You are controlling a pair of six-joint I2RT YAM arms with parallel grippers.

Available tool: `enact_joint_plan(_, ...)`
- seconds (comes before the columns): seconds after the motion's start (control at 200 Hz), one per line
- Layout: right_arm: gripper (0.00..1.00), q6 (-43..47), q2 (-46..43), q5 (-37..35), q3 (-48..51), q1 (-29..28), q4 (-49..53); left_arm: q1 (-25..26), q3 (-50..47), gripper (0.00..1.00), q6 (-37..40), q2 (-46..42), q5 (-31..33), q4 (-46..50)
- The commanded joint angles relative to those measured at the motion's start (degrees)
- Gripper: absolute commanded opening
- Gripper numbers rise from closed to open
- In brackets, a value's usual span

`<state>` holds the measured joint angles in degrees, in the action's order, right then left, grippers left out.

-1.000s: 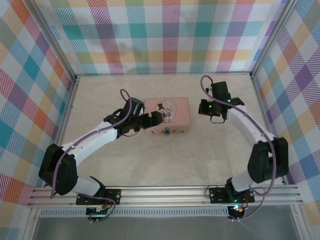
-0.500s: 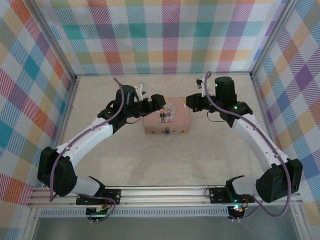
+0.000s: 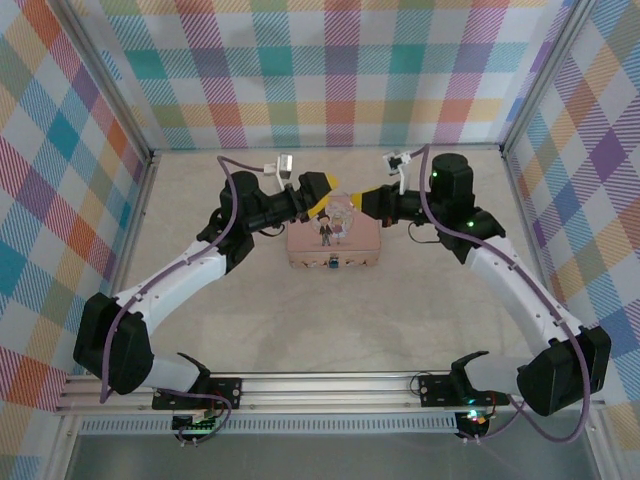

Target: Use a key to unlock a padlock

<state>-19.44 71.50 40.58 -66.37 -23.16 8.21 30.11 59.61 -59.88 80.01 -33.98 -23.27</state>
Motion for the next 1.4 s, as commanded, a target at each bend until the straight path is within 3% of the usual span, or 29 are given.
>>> enact_joint_plan(0.0,0.00,1.1,0.3,0.8,0.4,-1.9,-2.2,0.7,1.5,0.89,-3.2,1.4,-1.9,-4.7)
enact_joint_plan(0.245,0.00,2.1,0.2,-1.7,1.3,-3.1,-2.6,2.0,2.3,0.79,-4.0,2.9,-2.1,-5.3)
enact_joint_plan(0.615,0.00,5.4,1.6,-5.9,1.8,-4.0,-0.5,2.3,3.3,0.46,-4.1,2.8,-2.6,-4.9)
enact_joint_plan(0.895,0.00,6.2,0.7,-7.0,2.7,-4.0,0.2,2.2,3.3,0.33,-3.0,2.3,-2.3,-2.9)
enact_joint_plan(1.175,0.01,6.7,0.0,-7.4,3.2,-4.0,0.8,2.0,2.7,0.04,-2.5,2.3,-2.0,-2.0)
enact_joint_plan(1.285,0.01,6.8,-0.6,-7.6,3.7,-4.0,0.6,1.9,2.8,0.04,-1.6,1.9,-1.6,-0.7)
enact_joint_plan(1.395,0.01,6.7,-1.1,-7.5,3.9,-4.0,0.4,1.9,3.1,0.44,0.2,1.6,-0.6,2.2)
